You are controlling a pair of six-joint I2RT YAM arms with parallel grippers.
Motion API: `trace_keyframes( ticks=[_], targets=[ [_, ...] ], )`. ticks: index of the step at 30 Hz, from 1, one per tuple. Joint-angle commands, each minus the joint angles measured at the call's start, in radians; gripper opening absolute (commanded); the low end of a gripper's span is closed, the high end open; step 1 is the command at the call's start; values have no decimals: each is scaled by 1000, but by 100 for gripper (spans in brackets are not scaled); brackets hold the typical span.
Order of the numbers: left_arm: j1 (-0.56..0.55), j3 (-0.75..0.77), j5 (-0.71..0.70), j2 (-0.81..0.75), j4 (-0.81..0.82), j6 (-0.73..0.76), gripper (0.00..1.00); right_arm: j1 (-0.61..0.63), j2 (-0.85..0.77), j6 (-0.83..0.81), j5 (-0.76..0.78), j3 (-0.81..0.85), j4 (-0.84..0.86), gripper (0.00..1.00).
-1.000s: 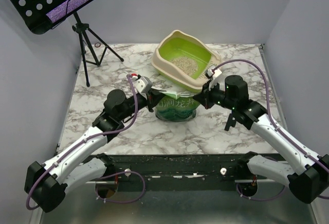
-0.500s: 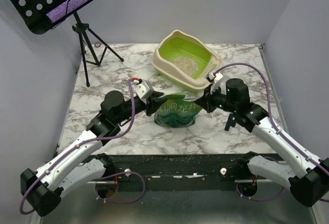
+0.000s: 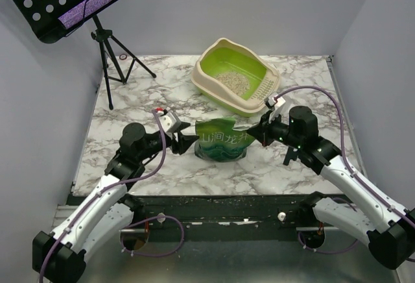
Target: Fill the litter box with clean litter
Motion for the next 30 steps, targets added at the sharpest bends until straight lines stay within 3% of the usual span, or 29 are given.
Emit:
trace_keyframes(
  ticks=[1, 6, 12, 18, 22, 30],
  targets=[
    [59, -66, 210, 90, 265, -125, 64, -4, -35, 22, -44, -23, 54, 0],
    [107, -68, 290, 183, 484, -253, 65, -4, -47, 30, -77, -42, 70, 0],
    [111, -14, 391, 286, 570, -333, 65, -4, -46, 40, -78, -50, 81, 0],
    [111, -51, 460, 416, 820, -498, 65, -4, -62, 40, -58, -51, 80, 0],
    [111, -52, 486, 469, 904, -549, 65, -4, -69, 40, -49, -56, 80, 0],
    [110, -80, 474, 475, 917, -531, 50, -4, -55, 40, -49, -46, 81, 0]
  ],
)
